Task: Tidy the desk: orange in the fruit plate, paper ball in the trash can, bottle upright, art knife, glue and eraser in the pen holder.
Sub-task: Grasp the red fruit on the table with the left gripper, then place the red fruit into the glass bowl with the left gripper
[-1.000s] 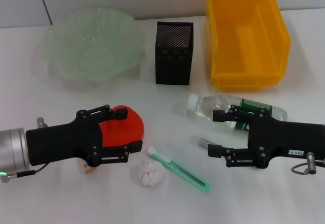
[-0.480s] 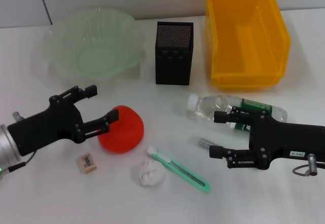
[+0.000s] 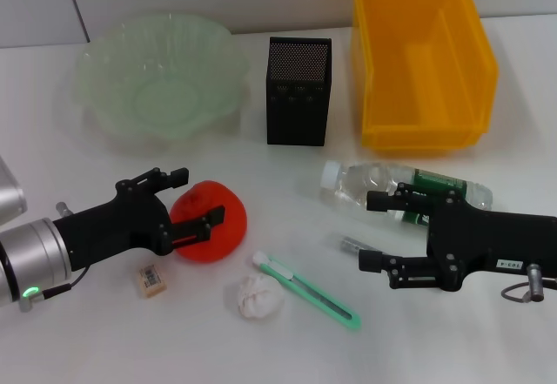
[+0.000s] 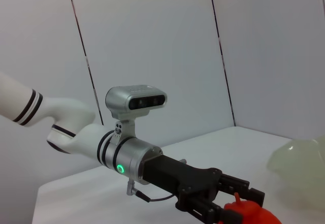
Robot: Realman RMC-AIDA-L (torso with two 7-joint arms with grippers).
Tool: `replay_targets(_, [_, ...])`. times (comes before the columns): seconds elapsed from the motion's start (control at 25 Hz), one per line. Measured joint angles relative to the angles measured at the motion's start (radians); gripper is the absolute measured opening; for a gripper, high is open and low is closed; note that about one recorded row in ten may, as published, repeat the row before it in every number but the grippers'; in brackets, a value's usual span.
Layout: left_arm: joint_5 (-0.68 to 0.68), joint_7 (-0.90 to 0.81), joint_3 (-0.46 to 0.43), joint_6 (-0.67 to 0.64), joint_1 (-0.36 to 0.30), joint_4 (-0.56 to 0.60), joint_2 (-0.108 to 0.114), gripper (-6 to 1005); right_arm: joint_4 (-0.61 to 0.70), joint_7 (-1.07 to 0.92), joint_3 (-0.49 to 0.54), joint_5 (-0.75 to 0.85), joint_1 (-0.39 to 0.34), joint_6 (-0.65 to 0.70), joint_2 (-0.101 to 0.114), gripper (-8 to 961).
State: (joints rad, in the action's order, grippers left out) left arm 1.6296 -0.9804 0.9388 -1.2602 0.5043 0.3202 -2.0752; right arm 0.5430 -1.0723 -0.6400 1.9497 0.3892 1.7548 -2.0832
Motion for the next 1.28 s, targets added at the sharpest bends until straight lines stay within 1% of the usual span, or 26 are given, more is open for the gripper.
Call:
replay_targets(0.24, [0.011,-0.025,0.011,0.069,0.017,-0.007,0.001,812,0.0,0.0,0.003,0.0,-0.002,0.0,0.0,828])
replay_targets(0.44, [0.008,-0.029,0.012,0.077,0.017,-0.007,-0.001,656,0.0,0.0,0.005,0.0,-0.003,0.0,0.0,828])
replay_targets(0.64, [0.009,-0.029,0.012,0.045,0.017,0.0,-0.001,490,0.0,0.0,0.007,0.0,-0.005,0.0,0.0,827])
replay_targets(0.68, [0.007,-0.029,0.01,0.034,0.017,0.004,-0.001,457,0.0,0.0,0.008,0.0,-0.005,0.0,0.0,827])
replay_targets(0.72, [-0.001,-0.03,0.002,-0.014,0.017,0.02,0.002,423,0.0,0.0,0.009,0.0,-0.005,0.0,0.0,827])
replay_targets(0.76, [-0.001,-0.03,0.002,-0.014,0.017,0.02,0.002,390,0.0,0.0,0.009,0.0,-0.005,0.0,0.0,827])
replay_targets(0.84, [-0.02,-0.037,-0.002,-0.077,0.011,0.054,0.003,329,0.0,0.0,0.01,0.0,-0.004,0.001,0.0,827])
replay_targets(0.92, [-0.065,-0.044,-0.002,-0.137,0.006,0.113,0.004,276,0.0,0.0,0.011,0.0,-0.004,0.001,0.0,827])
replay_targets(1.0, [-0.085,-0.044,-0.002,-0.141,0.008,0.129,0.004,222,0.0,0.0,0.011,0.0,-0.004,0.002,0.0,827])
replay_targets(1.12, [-0.173,-0.043,-0.003,-0.092,0.024,0.154,0.002,196,0.0,0.0,0.011,0.0,-0.004,0.005,0.0,827])
replay_targets(1.2, [-0.241,-0.039,-0.004,-0.023,0.047,0.157,0.002,178,0.0,0.0,0.011,0.0,-0.004,0.005,0.0,827])
replay_targets(1.24, [-0.281,-0.038,-0.004,0.035,0.068,0.155,0.001,169,0.0,0.0,0.011,0.0,-0.003,0.005,0.0,827])
replay_targets(1.28, [-0.293,-0.039,-0.004,0.071,0.084,0.153,0.001,159,0.0,0.0,0.011,0.0,-0.002,0.006,0.0,827])
